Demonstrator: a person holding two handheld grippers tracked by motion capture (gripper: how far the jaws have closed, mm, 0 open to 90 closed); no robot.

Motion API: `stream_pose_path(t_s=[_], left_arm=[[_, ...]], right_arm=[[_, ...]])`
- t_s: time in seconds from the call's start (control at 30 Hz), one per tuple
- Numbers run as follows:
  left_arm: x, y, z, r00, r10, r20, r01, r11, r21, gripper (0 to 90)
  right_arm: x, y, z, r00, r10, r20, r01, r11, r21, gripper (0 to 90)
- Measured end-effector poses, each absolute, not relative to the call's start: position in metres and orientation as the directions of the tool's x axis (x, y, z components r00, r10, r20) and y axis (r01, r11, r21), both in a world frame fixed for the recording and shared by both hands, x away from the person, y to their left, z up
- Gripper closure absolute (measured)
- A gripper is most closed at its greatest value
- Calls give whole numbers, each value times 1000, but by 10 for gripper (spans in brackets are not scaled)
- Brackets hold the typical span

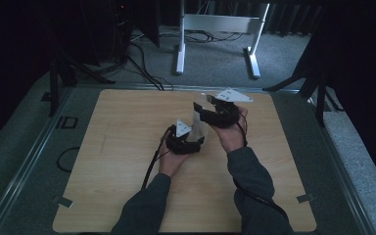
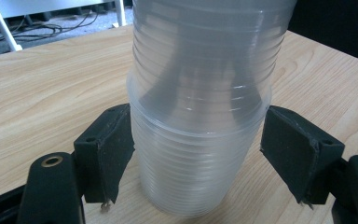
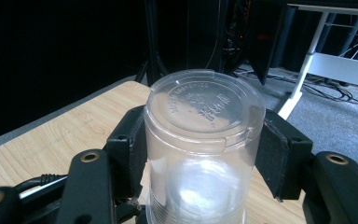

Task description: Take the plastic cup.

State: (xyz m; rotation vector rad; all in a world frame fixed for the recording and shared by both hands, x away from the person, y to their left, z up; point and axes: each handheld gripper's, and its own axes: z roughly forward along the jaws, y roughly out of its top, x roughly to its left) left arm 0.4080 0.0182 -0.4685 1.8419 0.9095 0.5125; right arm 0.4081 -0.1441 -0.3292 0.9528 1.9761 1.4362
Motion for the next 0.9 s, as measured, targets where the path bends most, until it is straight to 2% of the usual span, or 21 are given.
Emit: stream_pose_path(t_s=[0.2,0.43,0.9], left_arm=[[408,17,-468,628,776,-50,363,-235,902,251],[408,17,-468,626,778,-53,365,-232,901,250],[406,20,-466,622,781,-63,364,-216,906,237]], right_arm=[[408,-146,-326,-619,785,-9,232,194,953,409],[407,-154,-318,-628,777,44,246,145,958,415],[399,-164,-305,-624,781,26,212,137,968,416]])
